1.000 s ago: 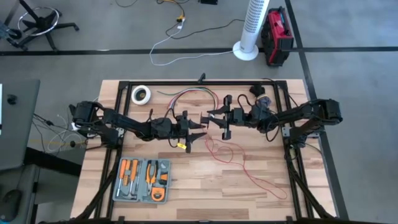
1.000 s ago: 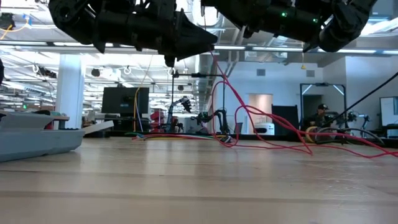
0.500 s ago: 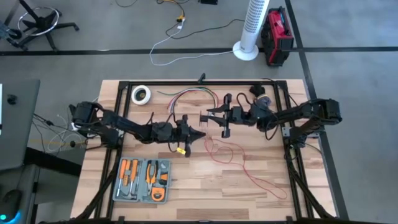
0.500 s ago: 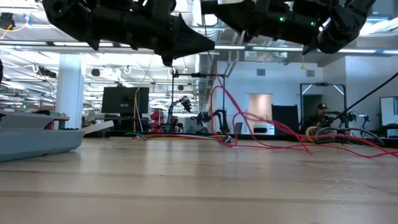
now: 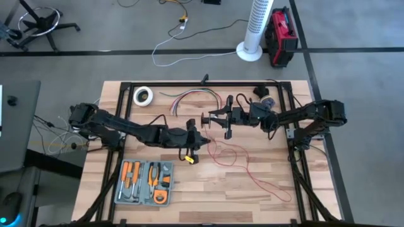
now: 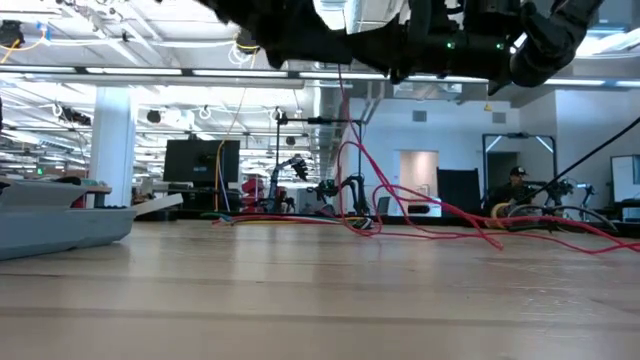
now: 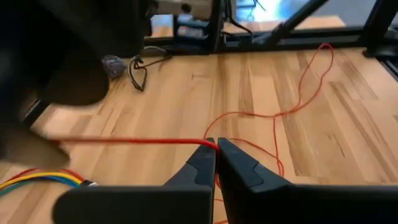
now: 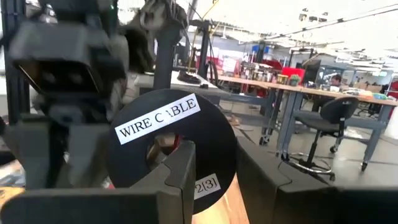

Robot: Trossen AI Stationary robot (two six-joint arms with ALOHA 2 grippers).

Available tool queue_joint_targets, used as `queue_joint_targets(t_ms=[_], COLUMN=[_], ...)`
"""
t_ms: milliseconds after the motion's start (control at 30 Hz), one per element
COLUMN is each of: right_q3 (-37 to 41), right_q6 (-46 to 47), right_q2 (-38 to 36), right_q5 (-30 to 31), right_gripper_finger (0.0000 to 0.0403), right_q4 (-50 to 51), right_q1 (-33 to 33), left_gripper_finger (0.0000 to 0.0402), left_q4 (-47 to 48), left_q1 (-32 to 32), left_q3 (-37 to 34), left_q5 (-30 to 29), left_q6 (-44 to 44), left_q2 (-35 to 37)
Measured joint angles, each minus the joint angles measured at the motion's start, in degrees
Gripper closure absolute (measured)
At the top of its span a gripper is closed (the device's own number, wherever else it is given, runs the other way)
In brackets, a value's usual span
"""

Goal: Coil cords
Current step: Coil the red wire on the black spool

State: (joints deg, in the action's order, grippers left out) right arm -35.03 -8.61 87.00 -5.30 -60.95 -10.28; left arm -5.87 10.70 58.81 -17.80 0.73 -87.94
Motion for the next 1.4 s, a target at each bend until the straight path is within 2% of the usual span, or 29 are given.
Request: queue_joint_targets(t_ms=[133, 433, 800, 1133, 1400], right_q3=[0.00, -0.04, -0.07, -0.04, -0.04], right_q6=[-0.89, -2.47, -2.42, -2.42, -2.42], right_q2=[-0.02, -0.07, -0.09, -0.07, -0.07], right_q5=[-0.09, -0.76, -5.40, -7.89, -8.42], right_gripper_finger=[0.0300, 0.0301, 0.0302, 0.0311, 0.0362], right_q4=[2.08, 5.67, 7.36, 10.25, 11.08], right_q1=[-0.20, 0.29, 0.54, 0.49, 0.50], left_gripper_finger=[0.0401, 0.0401, 0.0401, 0.0401, 0.0401], left_q4=[8.78, 27.54, 46.30, 45.66, 45.92], left_q1=[1.15, 3.04, 3.06, 2.91, 2.09], left_q3=[5.16, 16.33, 27.93, 30.14, 30.14], left_q5=[-0.86, -8.92, -13.96, -14.45, -14.66], left_q6=[-0.26, -1.53, -4.62, -12.78, -12.93], left_q2=[-0.03, -0.02, -0.02, 0.02, -0.02])
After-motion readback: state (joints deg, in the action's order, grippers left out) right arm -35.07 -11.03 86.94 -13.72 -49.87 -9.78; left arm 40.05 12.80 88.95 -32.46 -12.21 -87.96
